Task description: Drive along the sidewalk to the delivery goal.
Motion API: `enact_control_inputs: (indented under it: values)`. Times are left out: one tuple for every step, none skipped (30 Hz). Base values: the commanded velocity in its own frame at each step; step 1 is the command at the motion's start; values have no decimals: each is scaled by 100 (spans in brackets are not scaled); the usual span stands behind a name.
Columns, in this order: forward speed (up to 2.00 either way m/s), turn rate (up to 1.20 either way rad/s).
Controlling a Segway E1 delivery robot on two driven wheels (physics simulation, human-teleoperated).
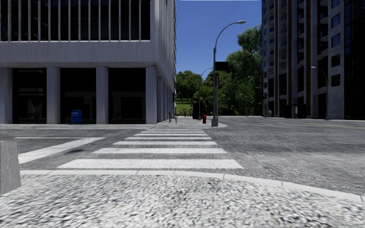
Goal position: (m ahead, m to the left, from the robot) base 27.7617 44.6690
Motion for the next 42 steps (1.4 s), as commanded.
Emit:
enact_control_inputs:
  values:
    - [200,0]
    - [200,0]
    - [200,0]
    - [200,0]
    - [200,0]
    - [200,0]
    - [200,0]
    - [200,0]
    - [200,0]
    - [200,0]
    - [200,0]
    - [200,0]
    - [200,0]
    - [200,0]
    - [200,0]
    - [200,0]
    - [200,0]
    - [200,0]
    - [200,0]
    - [200,0]
    - [200,0]
    - [200,0]
    - [200,0]
    - [200,0]
    - [200,0]
    - [200,0]
    - [200,0]
    - [200,0]
    - [200,0]
    - [200,0]
    - [200,0]
    - [200,0]
    - [200,0]
    - [200,0]
    - [200,0]
    - [200,0]
    - [200,0]
    - [200,0]
    - [200,0]
    - [200,0]
    - [200,0]
    - [200,0]
